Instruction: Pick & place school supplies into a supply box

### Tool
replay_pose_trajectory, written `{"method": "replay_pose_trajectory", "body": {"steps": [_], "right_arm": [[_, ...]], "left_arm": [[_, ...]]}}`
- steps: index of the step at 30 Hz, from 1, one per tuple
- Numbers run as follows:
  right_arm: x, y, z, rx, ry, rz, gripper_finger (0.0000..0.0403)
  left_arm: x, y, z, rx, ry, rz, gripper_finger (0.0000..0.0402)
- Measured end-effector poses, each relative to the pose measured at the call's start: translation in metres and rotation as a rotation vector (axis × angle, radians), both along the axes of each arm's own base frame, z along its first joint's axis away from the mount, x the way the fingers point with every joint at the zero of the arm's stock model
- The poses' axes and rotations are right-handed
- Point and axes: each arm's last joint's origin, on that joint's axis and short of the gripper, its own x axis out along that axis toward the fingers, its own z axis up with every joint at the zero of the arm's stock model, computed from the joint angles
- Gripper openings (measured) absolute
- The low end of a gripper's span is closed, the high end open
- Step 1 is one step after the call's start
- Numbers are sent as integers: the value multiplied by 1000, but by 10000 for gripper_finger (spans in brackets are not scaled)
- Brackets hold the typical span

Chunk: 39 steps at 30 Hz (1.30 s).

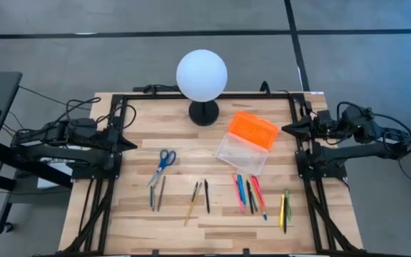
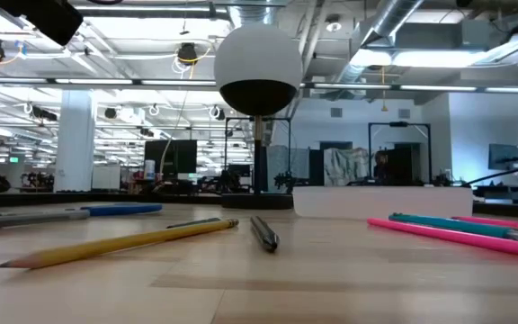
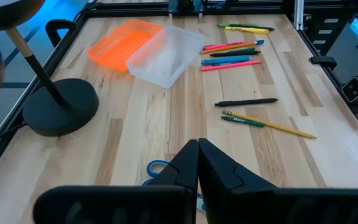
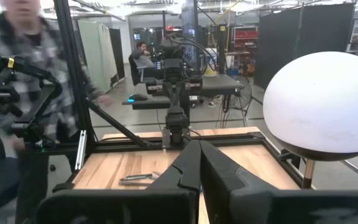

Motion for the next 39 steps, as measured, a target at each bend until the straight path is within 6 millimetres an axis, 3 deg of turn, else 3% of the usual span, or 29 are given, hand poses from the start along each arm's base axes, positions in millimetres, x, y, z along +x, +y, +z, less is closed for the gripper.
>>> {"method": "replay_pose_trajectory", "body": {"steps": [27,31,39], "right_arm": [[0,0,0,0,0,0,0],[0,0,0,0,-1,0,0],[0,0,0,0,0,0,0]], "left_arm": [[0,0,0,0,0,0,0],[3,2,7,40,-75,63,0],[2,2,5,-4,-63,91,0]]}}
